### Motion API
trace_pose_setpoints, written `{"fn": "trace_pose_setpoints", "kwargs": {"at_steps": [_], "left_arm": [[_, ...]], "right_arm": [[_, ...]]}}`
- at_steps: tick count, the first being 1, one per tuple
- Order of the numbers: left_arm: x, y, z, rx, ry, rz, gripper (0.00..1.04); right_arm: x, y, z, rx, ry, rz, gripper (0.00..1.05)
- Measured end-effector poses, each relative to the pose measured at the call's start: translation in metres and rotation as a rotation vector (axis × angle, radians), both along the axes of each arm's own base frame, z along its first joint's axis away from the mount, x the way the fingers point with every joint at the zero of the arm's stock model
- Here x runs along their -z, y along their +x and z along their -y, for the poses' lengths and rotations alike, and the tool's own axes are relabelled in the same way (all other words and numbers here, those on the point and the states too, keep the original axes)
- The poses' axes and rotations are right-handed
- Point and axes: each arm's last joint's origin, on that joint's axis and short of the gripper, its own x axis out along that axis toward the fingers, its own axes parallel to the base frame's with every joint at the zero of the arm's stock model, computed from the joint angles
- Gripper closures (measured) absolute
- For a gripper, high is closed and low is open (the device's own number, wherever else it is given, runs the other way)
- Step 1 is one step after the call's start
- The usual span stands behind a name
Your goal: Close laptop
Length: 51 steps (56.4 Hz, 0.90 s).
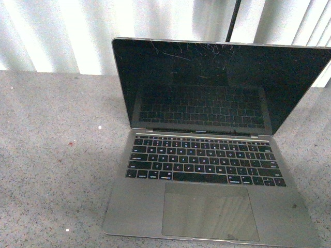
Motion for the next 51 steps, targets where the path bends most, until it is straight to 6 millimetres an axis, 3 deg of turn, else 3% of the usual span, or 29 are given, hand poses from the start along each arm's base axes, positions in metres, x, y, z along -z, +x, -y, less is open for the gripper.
{"fn": "trace_pose_setpoints", "kwargs": {"at_steps": [51], "left_arm": [[0.0000,0.0000,0.0000,0.000,0.000,0.000,0.07]], "right_arm": [[0.0000,0.0000,0.0000,0.000,0.000,0.000,0.07]]}}
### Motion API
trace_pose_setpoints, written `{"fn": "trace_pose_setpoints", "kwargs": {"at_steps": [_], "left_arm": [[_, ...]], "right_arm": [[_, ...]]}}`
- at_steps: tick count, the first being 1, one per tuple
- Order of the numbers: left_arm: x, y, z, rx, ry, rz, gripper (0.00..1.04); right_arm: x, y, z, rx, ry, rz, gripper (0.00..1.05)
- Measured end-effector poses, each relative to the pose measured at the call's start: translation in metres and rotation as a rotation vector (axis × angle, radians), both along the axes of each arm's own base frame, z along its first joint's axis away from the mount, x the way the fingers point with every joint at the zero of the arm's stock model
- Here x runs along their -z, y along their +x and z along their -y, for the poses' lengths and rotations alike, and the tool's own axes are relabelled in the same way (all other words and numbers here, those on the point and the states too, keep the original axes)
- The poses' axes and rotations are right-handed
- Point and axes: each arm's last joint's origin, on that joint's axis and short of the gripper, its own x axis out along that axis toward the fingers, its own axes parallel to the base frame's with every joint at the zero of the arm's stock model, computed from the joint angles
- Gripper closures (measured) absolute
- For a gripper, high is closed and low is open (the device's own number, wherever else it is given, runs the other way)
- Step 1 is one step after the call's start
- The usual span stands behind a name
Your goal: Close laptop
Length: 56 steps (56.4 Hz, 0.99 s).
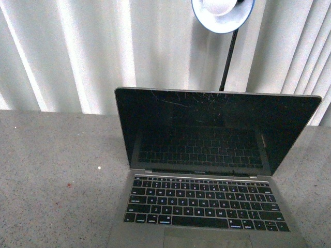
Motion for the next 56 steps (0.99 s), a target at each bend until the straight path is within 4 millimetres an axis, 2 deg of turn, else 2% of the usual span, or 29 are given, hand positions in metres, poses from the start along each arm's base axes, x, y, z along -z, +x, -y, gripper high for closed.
{"fn": "trace_pose_setpoints", "kwargs": {"at_steps": [17,21,24,28,31,34,38,45,51,56], "left_arm": [[0.001,0.001,0.000,-0.028,-0.018,-0.021,0.07],[0.004,0.005,-0.001,-0.147,-0.119,-0.086,0.07],[-0.001,0.013,0.000,-0.122,-0.148,-0.082,0.07],[-0.024,0.029,0.003,-0.012,-0.136,-0.005,0.07],[-0.047,0.046,0.010,0.093,-0.084,0.063,0.07],[-0.063,0.063,0.017,0.163,-0.022,0.104,0.07],[-0.075,0.084,0.027,0.226,0.024,0.106,0.07],[-0.086,0.125,0.044,0.290,0.090,0.064,0.07],[-0.102,0.168,0.060,0.309,0.152,0.059,0.07],[-0.112,0.195,0.071,0.315,0.178,0.055,0.07]], "right_arm": [[0.000,0.000,0.000,0.001,0.001,0.000,0.07],[0.000,0.002,0.002,0.107,0.052,-0.138,0.07],[-0.003,0.009,0.003,0.143,0.047,-0.162,0.07],[-0.022,0.027,0.006,0.093,0.037,-0.106,0.07],[-0.045,0.048,0.010,0.051,0.011,-0.056,0.07],[-0.056,0.065,0.013,0.030,-0.018,-0.057,0.07],[-0.065,0.093,0.016,0.003,-0.056,-0.092,0.07],[-0.067,0.142,0.016,-0.142,-0.128,-0.198,0.07],[-0.080,0.174,0.014,-0.209,-0.200,-0.224,0.07],[-0.094,0.193,0.008,-0.261,-0.253,-0.215,0.07]]}}
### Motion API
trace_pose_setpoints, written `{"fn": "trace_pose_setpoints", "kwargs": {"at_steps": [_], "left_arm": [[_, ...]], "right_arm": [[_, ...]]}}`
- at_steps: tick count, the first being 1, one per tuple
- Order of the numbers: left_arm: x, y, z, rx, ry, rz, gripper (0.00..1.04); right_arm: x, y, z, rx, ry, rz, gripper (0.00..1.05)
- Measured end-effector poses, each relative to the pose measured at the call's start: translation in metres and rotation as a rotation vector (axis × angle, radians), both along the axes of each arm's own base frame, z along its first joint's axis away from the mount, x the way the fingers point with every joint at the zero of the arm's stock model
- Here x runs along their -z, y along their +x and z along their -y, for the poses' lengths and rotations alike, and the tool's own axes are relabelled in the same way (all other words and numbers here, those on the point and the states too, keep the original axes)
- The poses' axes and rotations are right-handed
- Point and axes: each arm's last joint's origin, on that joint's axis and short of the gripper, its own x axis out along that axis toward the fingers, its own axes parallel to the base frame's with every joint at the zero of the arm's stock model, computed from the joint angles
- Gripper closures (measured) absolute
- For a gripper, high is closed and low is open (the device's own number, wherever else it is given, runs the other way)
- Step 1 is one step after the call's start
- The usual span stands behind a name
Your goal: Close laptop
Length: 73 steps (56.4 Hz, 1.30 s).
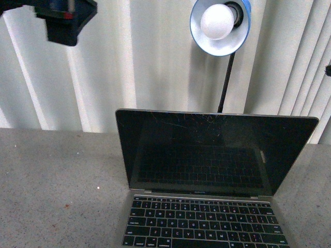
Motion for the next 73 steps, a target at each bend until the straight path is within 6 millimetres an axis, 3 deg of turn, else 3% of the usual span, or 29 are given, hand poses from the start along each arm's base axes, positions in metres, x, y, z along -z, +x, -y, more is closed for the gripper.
{"fn": "trace_pose_setpoints", "kwargs": {"at_steps": [9,17,24,36,48,54,73], "left_arm": [[-0.005,0.043,0.023,-0.032,0.065,-0.024,0.07],[0.005,0.070,0.037,-0.037,0.127,-0.129,0.07],[0.014,0.076,0.047,-0.013,0.194,-0.207,0.08],[0.012,0.075,0.064,0.054,0.314,-0.249,0.43],[0.013,0.077,0.077,0.119,0.397,-0.262,0.79],[0.020,0.078,0.081,0.130,0.448,-0.290,1.00],[0.036,0.087,0.099,0.197,0.548,-0.373,1.01]], "right_arm": [[-0.010,0.019,-0.016,-0.088,-0.063,-0.006,0.07],[-0.009,0.030,-0.033,-0.156,-0.100,-0.025,0.08],[-0.005,0.040,-0.044,-0.173,-0.148,-0.027,0.28],[0.009,0.053,-0.058,-0.280,-0.251,-0.081,0.63],[-0.001,0.065,-0.063,-0.331,-0.312,-0.079,0.99],[-0.007,0.067,-0.065,-0.359,-0.329,-0.079,1.02],[0.001,0.064,-0.073,-0.422,-0.394,-0.129,1.02]]}}
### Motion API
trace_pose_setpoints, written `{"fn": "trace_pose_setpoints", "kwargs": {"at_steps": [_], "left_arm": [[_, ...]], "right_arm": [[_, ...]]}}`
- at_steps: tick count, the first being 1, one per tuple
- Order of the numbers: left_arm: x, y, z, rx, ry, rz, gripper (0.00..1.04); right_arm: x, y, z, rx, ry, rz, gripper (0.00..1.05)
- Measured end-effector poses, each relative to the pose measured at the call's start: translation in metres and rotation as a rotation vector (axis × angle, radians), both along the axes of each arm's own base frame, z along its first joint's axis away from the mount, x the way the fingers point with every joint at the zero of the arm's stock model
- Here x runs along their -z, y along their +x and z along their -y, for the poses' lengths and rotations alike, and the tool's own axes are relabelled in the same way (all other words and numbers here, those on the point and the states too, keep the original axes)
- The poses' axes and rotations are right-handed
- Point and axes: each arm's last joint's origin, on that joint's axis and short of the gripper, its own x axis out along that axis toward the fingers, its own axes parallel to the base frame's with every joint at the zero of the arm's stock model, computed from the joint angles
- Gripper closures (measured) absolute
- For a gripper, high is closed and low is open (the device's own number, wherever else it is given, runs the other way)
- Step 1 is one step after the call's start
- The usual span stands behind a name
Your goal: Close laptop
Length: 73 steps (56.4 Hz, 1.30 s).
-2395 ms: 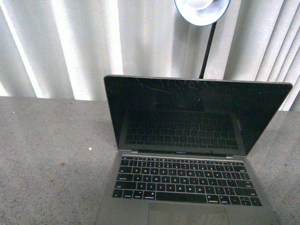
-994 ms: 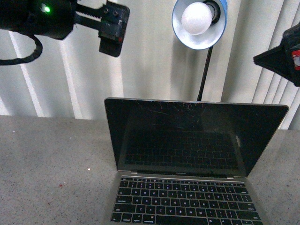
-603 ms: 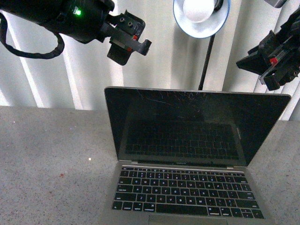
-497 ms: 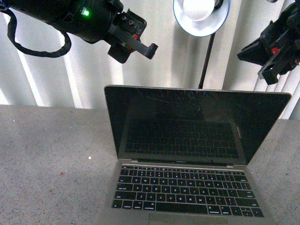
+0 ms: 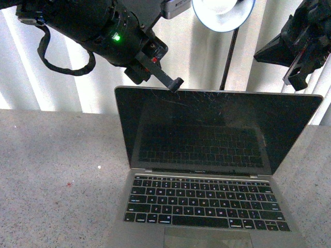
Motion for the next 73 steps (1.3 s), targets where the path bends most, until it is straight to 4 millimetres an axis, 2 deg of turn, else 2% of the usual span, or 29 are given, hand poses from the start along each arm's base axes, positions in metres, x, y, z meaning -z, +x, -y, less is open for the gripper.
{"fn": "trace_pose_setpoints", "kwargs": {"at_steps": [31,73], "left_arm": [[0.005,-0.008,0.011,0.044,0.023,-0.033,1.01],[0.013,-0.027,0.010,0.090,0.035,-0.121,1.01]], "right_arm": [[0.016,-0.003,0.003,-0.029,-0.039,-0.060,1.02],[0.034,-0.020,-0.002,-0.111,-0.080,-0.178,1.02]]}}
